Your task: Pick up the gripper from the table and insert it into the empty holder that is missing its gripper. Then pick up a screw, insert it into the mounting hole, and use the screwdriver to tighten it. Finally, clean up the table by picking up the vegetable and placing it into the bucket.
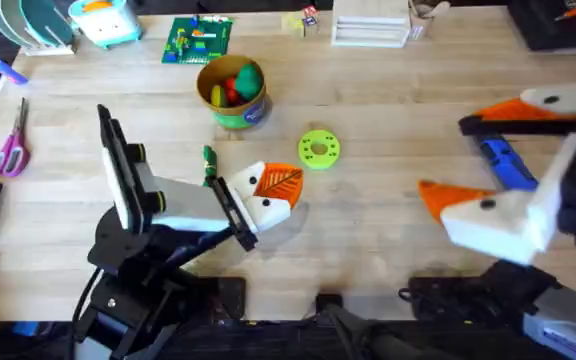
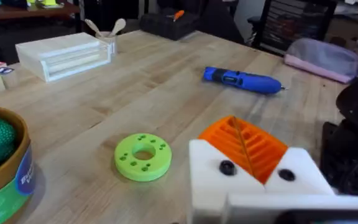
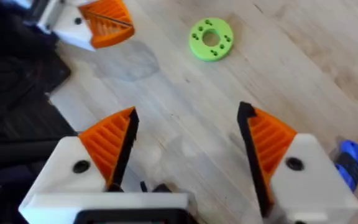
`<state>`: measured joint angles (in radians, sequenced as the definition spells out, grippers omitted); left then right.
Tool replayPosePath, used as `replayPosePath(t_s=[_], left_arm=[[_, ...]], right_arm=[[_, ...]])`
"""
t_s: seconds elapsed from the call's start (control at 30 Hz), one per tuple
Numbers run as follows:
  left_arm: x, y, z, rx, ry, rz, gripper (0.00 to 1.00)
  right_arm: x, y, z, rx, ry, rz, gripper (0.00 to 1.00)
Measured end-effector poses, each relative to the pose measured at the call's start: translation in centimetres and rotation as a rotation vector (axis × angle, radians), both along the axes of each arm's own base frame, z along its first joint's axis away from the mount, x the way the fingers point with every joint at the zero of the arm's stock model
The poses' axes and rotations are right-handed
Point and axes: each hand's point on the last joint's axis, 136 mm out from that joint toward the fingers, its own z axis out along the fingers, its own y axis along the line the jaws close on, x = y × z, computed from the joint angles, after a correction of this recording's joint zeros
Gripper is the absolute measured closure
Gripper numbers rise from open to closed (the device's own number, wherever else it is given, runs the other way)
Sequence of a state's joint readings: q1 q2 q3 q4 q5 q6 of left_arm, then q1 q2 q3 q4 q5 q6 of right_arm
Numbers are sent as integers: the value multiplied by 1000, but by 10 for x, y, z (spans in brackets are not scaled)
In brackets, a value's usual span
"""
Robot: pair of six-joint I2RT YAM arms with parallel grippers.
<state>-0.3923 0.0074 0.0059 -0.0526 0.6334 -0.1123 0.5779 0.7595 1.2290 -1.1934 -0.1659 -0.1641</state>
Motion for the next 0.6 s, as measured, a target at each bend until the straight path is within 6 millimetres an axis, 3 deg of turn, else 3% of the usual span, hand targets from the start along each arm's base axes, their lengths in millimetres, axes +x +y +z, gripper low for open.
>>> replayPosePath(t_s=[0.17,0.37,0.47,0.6], left_arm=[[0,0,0,0,0,0,985],[0,0,0,0,0,0,985],[0,0,0,0,0,0,985],[0,0,0,0,0,0,985]], right_arm=[[44,-34,-17,-89,51,-241,36],[111,-112,-47,-208,142,-601,36],[123,-144,-69,-275,221,-673,35],[120,-167,-101,-389,355,-605,35]])
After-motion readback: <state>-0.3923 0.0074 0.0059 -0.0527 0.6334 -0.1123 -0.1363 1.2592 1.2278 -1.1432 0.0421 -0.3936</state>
